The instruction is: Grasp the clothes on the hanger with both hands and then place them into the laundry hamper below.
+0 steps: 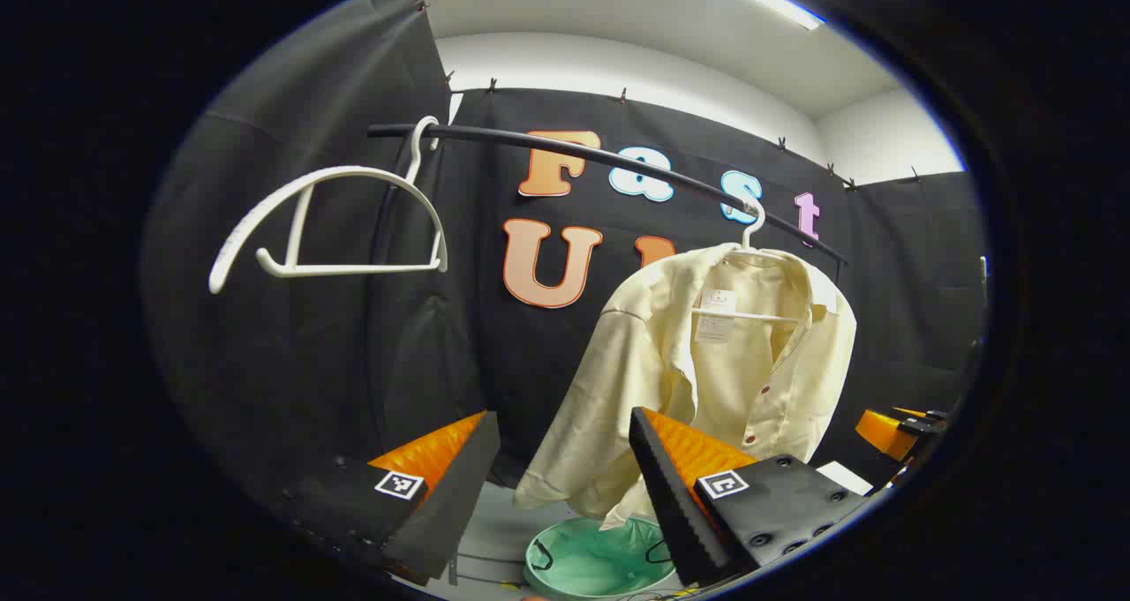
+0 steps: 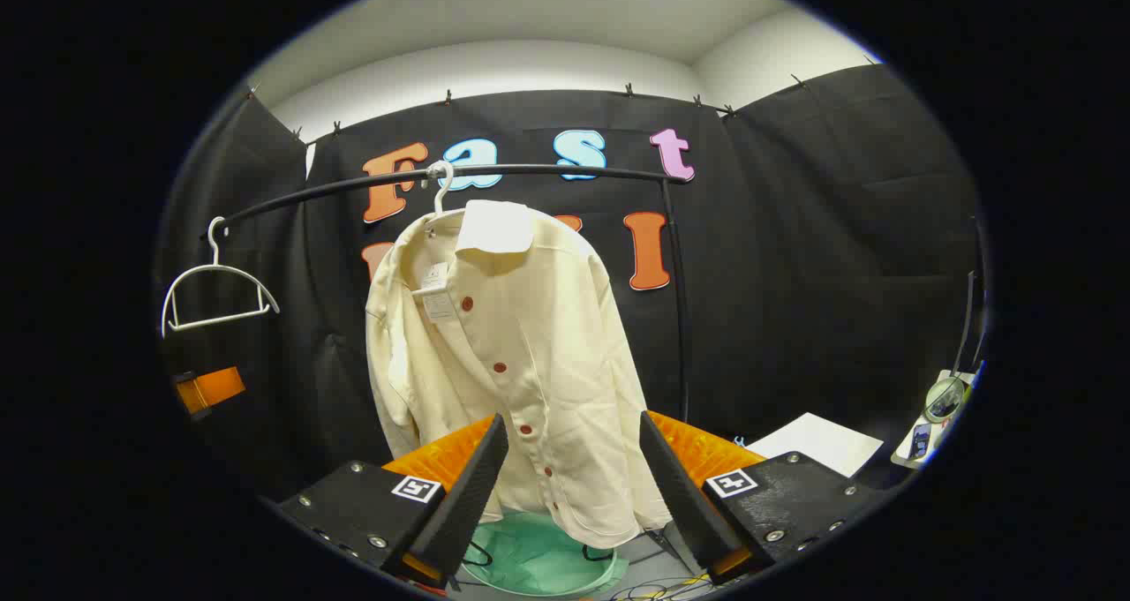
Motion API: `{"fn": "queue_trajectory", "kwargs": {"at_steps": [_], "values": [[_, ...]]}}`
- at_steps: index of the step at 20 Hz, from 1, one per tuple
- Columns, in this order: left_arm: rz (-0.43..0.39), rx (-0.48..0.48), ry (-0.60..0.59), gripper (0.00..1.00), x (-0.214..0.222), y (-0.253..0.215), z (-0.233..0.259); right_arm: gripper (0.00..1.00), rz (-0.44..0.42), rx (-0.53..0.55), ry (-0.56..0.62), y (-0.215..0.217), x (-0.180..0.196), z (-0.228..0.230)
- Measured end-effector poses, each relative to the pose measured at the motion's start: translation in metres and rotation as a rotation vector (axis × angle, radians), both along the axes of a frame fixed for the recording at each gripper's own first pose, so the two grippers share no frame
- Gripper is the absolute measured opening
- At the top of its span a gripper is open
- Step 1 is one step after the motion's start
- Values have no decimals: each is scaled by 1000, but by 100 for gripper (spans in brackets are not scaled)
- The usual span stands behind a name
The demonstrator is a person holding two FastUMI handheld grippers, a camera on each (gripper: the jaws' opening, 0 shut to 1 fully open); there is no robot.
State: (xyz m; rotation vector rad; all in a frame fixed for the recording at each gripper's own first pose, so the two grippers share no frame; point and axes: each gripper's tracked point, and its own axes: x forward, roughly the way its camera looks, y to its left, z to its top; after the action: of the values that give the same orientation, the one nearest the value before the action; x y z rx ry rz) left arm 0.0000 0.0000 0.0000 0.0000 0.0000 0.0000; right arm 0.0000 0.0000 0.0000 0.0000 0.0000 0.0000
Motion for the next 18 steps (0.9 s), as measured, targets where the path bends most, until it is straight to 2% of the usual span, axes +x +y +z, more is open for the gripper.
{"fn": "queue_trajectory", "kwargs": {"at_steps": [7,8,9,12,13,14,18], "values": [[-47,1,12,97,7,-7,-2,93,-33,-8,6,-7,-3,-2],[-50,1,12,100,7,-6,-2,94,-35,-6,6,-6,-3,-2],[-48,4,12,97,7,-5,-3,94,-37,-5,7,-6,-2,-3],[-38,11,24,97,7,-2,-6,93,-34,-11,17,-5,-3,-5],[-36,13,28,100,7,-1,-8,93,-34,-14,19,-5,-4,-6],[-30,16,30,97,8,0,-9,93,-36,-15,21,-5,-3,-7],[-30,22,45,97,7,0,-14,94,-31,-5,35,1,-1,-13]]}}
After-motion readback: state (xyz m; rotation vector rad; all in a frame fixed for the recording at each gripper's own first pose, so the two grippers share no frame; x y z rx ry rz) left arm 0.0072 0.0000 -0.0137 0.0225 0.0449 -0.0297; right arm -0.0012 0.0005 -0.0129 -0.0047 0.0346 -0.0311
